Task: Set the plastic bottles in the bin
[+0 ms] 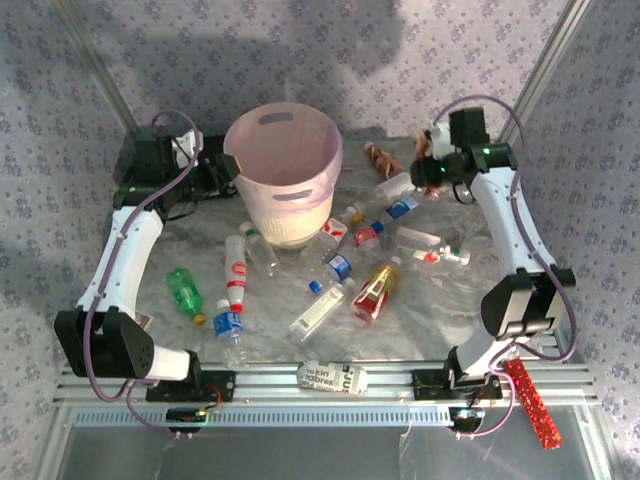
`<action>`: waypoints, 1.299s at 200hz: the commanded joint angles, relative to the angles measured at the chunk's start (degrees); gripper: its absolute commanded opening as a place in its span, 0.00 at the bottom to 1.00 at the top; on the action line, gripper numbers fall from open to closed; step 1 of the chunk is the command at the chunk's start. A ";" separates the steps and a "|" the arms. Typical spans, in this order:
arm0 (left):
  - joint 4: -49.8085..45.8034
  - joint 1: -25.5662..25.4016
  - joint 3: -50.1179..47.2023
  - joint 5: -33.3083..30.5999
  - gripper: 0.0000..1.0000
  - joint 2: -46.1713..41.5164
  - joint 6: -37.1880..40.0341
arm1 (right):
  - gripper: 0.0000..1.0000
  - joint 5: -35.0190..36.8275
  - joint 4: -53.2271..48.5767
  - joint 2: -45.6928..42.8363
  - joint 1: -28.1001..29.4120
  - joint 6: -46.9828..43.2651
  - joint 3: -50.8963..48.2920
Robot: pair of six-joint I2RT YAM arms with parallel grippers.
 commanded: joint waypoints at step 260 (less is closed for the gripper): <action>-0.35 -1.31 -0.93 -2.45 0.65 -1.75 0.45 | 0.76 6.75 -3.25 34.65 32.00 1.45 49.55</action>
